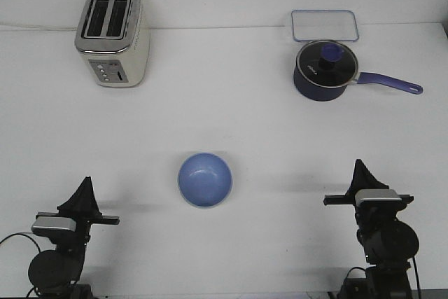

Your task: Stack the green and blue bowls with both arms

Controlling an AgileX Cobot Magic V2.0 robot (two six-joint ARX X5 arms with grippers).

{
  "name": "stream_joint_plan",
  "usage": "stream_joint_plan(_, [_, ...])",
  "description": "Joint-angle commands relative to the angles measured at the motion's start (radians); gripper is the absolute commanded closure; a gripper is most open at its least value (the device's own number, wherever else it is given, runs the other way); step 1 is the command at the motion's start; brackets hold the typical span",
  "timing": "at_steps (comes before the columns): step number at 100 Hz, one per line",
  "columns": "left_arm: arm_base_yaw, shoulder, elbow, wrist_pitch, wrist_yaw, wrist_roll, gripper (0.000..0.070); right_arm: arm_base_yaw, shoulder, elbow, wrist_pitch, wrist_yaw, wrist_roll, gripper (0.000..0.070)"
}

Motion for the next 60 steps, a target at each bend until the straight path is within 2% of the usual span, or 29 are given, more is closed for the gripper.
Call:
stream_joint_plan(1, [0.0, -0.001, -0.019, 0.011, 0.0, -0.001, 0.0688, 0.0, -0.053, -0.045, 0.023, 0.004, 0.008, 0.0696])
stream_joint_plan(27, [0.0, -0.001, -0.019, 0.011, 0.0, -0.001, 0.0688, 0.001, -0.286, -0.195, 0.024, 0.003, 0.007, 0.0696])
stream_joint_plan(60, [0.0, -0.001, -0.019, 0.01, 0.0, -0.001, 0.0688, 0.001, -0.281, -0.23, 0.051, 0.003, 0.007, 0.0696])
